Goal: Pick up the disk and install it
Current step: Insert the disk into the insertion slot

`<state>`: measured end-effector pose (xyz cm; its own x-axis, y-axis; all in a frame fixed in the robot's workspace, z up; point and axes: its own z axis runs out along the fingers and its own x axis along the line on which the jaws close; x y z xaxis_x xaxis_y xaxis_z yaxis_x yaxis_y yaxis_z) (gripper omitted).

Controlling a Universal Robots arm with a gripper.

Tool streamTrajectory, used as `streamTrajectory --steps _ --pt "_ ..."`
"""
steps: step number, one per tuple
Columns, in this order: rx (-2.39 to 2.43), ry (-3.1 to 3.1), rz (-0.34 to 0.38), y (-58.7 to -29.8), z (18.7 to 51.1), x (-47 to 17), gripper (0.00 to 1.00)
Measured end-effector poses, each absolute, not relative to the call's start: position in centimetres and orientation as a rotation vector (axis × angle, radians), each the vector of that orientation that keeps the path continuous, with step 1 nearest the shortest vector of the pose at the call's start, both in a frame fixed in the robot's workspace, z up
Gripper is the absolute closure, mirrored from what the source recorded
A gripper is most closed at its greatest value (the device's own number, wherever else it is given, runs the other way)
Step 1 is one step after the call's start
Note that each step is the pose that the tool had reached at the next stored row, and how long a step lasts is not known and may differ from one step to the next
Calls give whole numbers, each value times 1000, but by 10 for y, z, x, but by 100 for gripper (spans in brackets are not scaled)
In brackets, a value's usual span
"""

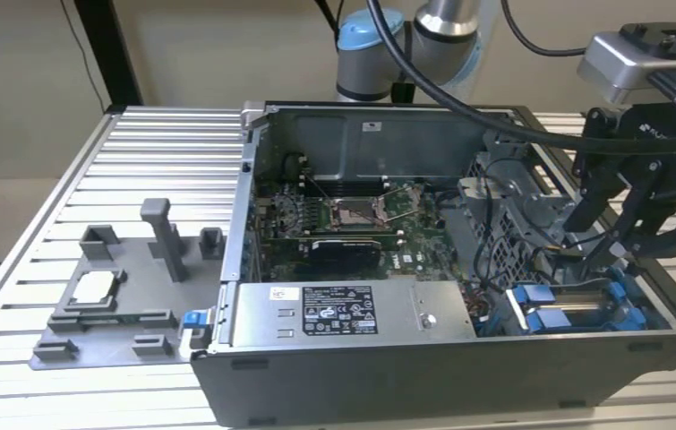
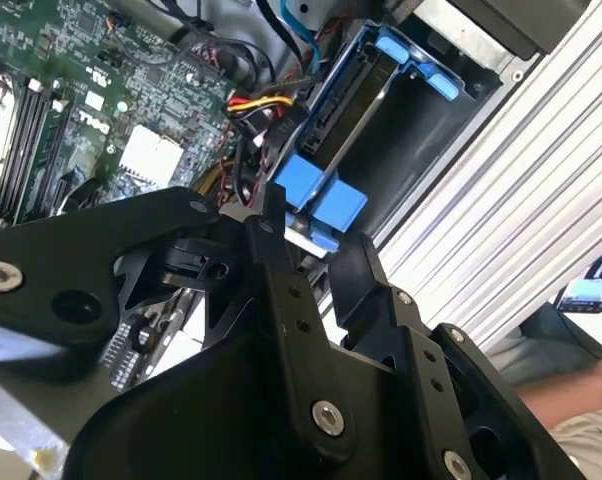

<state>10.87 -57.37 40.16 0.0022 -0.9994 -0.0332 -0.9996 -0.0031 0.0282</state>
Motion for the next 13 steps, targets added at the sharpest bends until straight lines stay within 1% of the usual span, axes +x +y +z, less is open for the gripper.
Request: streamTrajectory --steps 9,13 --pt "-2190 2207 108 -572 393 113 0" --pt "-2175 2217 112 -571 388 114 0"
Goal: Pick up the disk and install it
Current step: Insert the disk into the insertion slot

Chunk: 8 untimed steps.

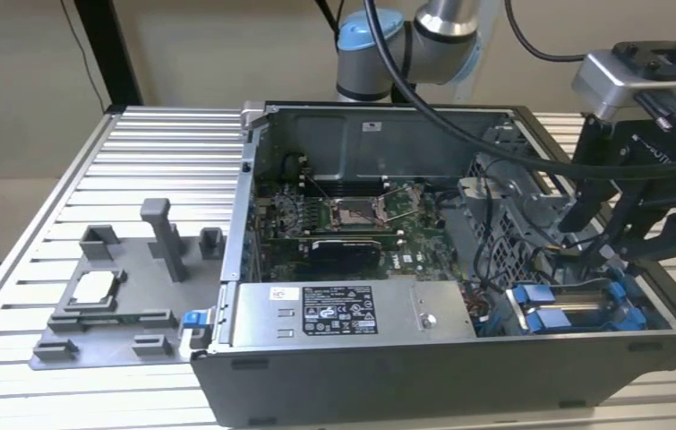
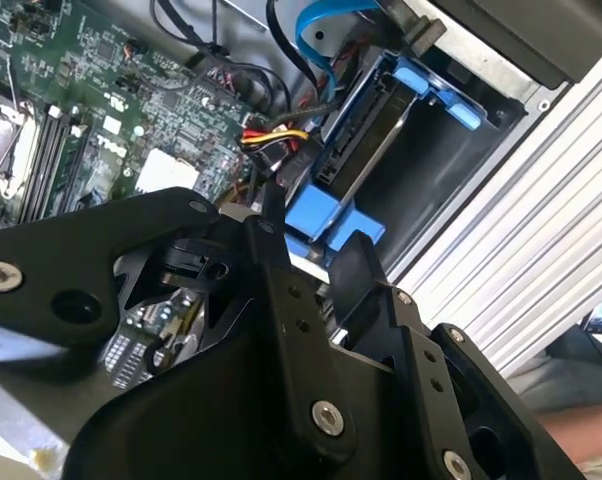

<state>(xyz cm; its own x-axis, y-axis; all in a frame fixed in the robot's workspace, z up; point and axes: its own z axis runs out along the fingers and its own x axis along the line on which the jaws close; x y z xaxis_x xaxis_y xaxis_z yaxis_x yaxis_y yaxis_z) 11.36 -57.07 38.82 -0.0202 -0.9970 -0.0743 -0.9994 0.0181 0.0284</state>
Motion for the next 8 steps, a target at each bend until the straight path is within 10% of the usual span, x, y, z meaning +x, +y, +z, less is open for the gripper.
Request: streamTrajectory --steps 8 --pt "-2157 2234 113 -567 383 114 0"
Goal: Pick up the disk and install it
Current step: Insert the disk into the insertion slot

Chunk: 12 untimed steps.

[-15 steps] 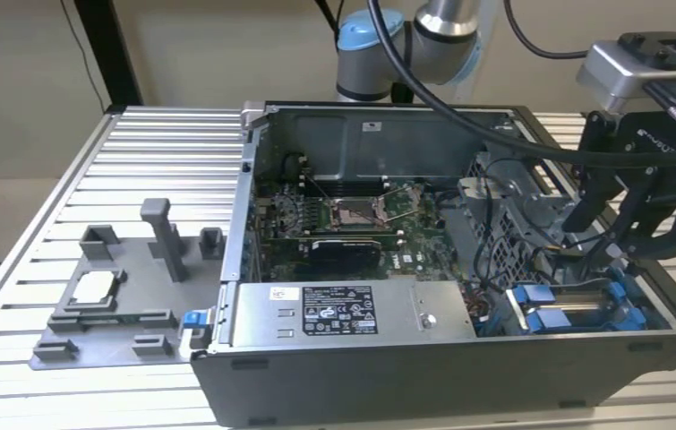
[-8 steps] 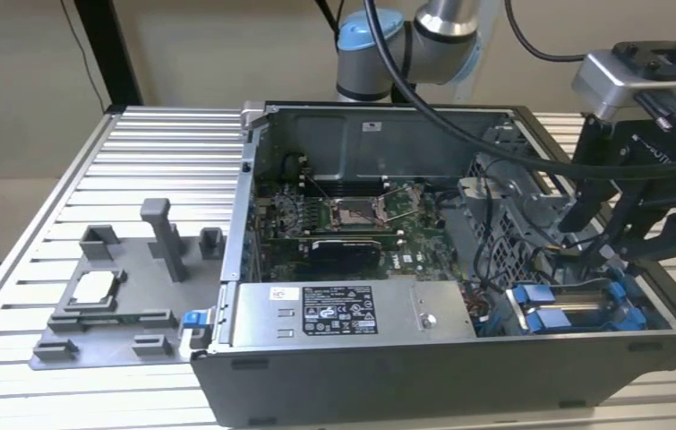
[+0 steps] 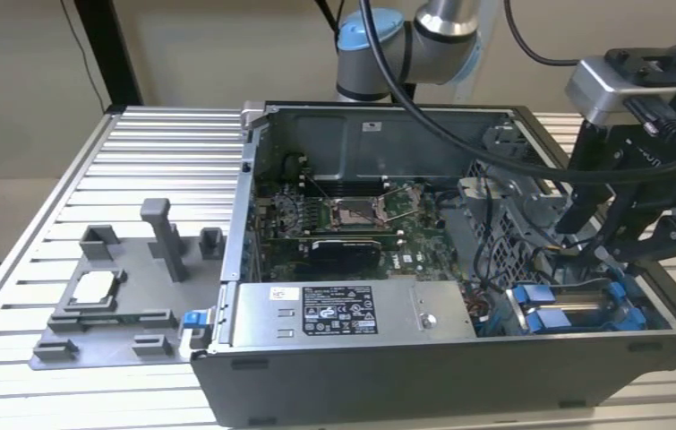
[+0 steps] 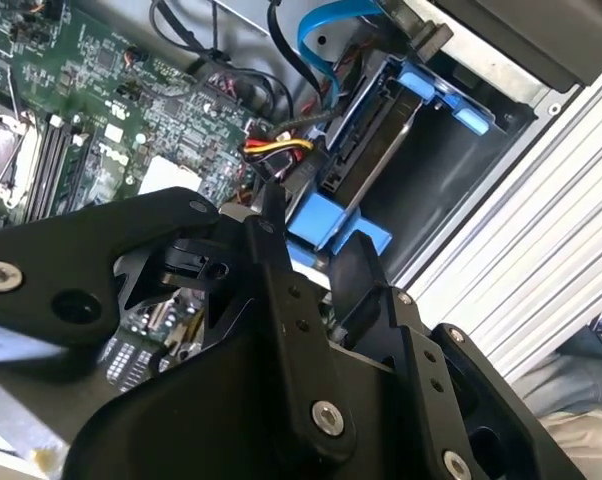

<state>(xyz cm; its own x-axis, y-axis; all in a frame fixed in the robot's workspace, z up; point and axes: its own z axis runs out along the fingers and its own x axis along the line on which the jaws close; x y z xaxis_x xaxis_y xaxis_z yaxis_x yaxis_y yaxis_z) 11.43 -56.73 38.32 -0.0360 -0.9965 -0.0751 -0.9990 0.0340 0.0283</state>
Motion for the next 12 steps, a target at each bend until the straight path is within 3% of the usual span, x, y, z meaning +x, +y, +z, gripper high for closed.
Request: streamTrajectory --steps 12 --pt "-2136 2252 114 -563 378 115 0"
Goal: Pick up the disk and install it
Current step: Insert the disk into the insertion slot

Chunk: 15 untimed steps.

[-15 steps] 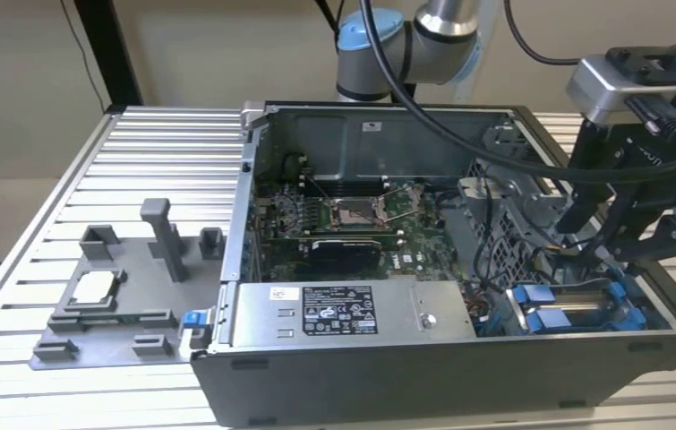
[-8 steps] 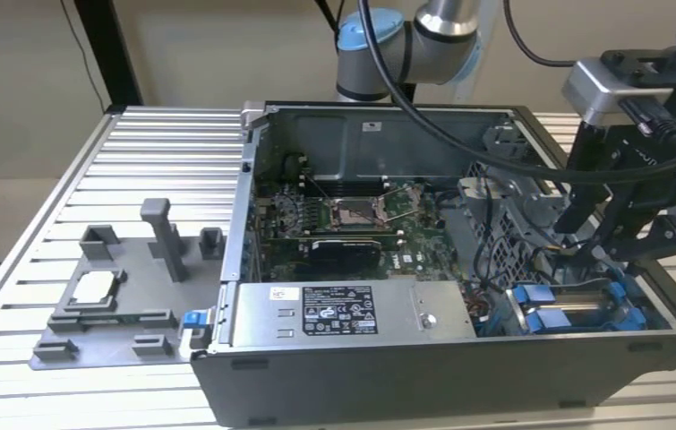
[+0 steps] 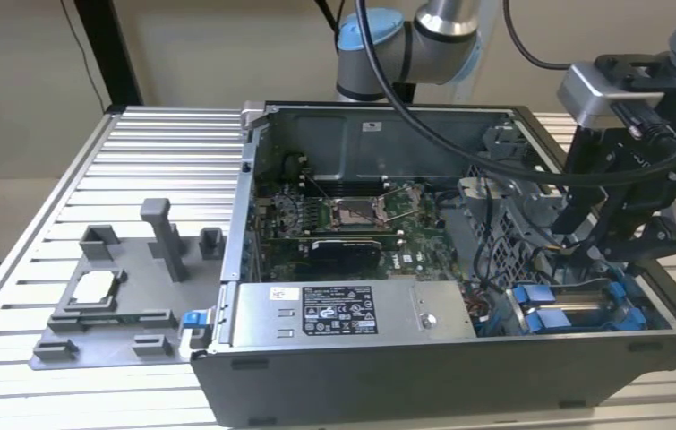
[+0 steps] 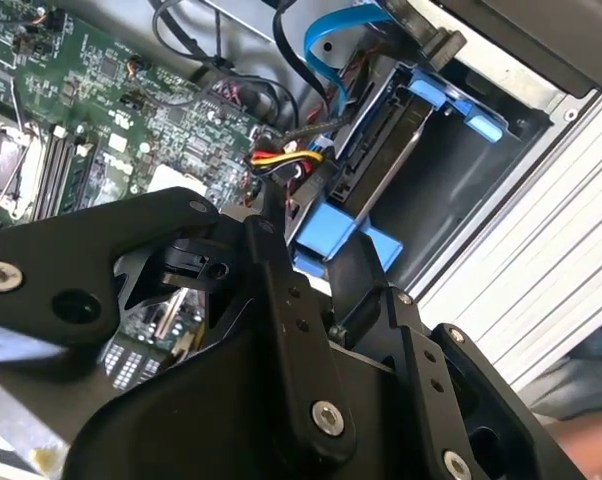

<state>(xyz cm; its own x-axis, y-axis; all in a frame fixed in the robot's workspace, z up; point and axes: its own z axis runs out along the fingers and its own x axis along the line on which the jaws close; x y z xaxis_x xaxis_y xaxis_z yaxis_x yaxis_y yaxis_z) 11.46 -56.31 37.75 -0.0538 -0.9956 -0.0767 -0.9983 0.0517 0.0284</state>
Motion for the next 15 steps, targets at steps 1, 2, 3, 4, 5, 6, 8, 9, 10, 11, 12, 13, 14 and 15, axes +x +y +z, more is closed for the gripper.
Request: streamTrajectory --steps 1,2,3,4,5,6,8,9,10,11,12,13,14,15 --pt "-2135 2252 115 -563 377 115 0" --pt "-2134 2253 115 -563 376 115 0" --pt "-2131 2256 115 -563 375 115 0" --pt "-2125 2260 116 -563 374 115 0" --pt "-2119 2264 117 -563 372 116 0" --pt "-2114 2267 118 -563 370 116 0" --pt "-2106 2269 124 -562 368 116 0" --pt "-2104 2266 129 -561 367 117 0" --pt "-2102 2264 134 -561 367 117 0" --pt "-2099 2260 138 -560 366 117 0" --pt "-2096 2257 138 -560 366 118 0" --pt "-2094 2254 137 -560 366 119 0" --pt "-2093 2253 135 -560 366 121 0" --pt "-2093 2253 135 -560 366 121 0"
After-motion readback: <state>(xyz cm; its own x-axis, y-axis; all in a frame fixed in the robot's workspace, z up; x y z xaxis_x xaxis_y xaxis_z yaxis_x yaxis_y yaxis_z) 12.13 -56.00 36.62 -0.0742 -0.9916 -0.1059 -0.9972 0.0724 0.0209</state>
